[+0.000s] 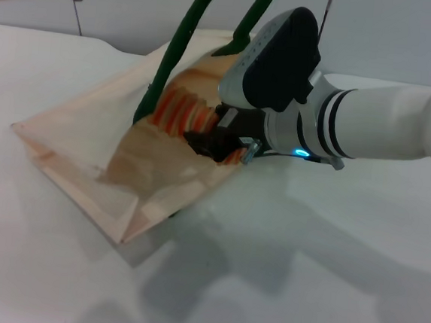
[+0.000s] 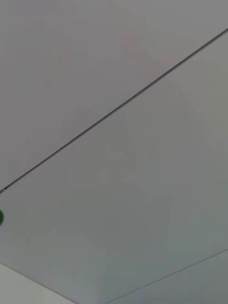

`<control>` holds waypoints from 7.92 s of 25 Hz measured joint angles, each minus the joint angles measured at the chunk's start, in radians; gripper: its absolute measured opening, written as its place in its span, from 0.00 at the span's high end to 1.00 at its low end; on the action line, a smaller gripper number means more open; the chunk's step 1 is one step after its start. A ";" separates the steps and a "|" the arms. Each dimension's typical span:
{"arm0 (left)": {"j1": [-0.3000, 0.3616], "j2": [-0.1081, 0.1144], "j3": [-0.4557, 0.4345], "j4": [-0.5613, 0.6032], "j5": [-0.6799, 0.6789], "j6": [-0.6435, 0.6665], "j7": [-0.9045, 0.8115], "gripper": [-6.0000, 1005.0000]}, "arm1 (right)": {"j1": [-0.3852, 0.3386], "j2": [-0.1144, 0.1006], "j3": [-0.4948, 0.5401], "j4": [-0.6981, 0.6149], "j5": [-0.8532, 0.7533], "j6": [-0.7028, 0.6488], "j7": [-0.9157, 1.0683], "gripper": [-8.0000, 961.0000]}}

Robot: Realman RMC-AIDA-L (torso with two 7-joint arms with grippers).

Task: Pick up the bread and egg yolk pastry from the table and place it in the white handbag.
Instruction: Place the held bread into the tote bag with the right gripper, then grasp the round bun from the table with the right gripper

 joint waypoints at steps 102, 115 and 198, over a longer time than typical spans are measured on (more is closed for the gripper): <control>0.064 0.000 0.034 -0.009 0.193 -0.002 -0.141 0.88 | -0.090 -0.007 0.639 0.231 -0.350 -0.055 -0.012 0.08; 0.060 0.000 0.034 -0.009 0.193 -0.012 -0.141 0.88 | -0.089 -0.007 0.627 0.241 -0.325 -0.056 -0.012 0.08; 0.053 0.001 0.023 -0.012 0.206 -0.024 -0.143 0.88 | -0.061 -0.006 0.639 0.296 -0.181 -0.054 -0.133 0.45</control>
